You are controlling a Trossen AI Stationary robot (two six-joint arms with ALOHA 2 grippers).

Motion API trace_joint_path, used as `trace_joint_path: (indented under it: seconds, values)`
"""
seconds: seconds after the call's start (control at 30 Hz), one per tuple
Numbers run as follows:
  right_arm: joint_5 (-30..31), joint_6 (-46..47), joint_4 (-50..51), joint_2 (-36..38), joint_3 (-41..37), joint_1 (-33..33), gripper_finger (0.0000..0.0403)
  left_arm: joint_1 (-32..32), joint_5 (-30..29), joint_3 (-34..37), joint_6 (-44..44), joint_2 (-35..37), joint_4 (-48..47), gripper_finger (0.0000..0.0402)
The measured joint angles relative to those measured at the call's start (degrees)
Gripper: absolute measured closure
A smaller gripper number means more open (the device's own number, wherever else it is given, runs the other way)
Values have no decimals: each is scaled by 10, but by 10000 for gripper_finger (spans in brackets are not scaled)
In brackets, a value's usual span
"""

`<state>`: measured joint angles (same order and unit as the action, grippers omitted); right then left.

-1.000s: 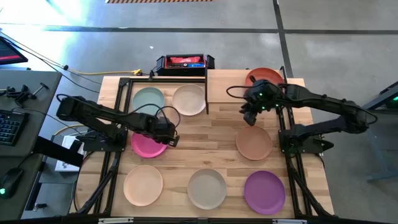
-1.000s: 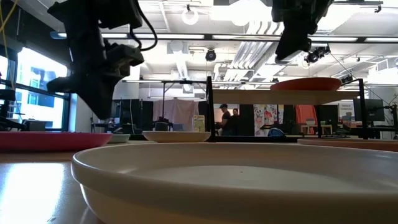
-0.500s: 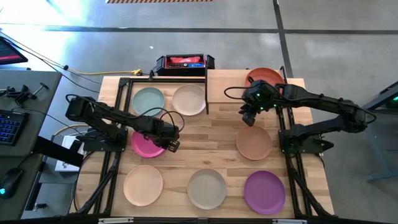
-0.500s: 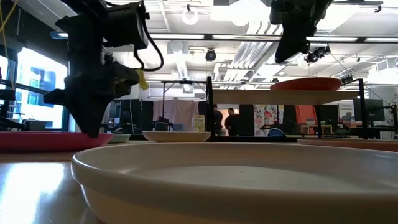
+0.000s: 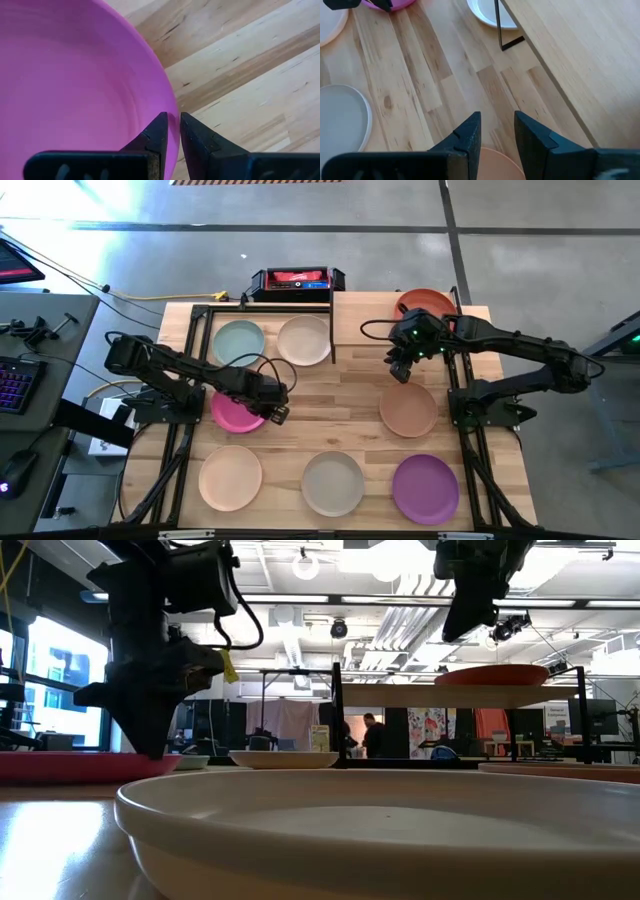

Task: Place and stack plates onto a shelf
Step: Stack the pink plate on top of the orange plate on the shelf

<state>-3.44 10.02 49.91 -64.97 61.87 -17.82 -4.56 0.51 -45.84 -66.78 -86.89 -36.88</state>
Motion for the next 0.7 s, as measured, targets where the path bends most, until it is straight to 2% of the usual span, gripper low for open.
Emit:
trace_joint_path:
  seconds: [0.7]
  values:
    - [0, 2, 0, 0, 0, 0, 306, -17, -1, -1, 9, -35, 11, 371]
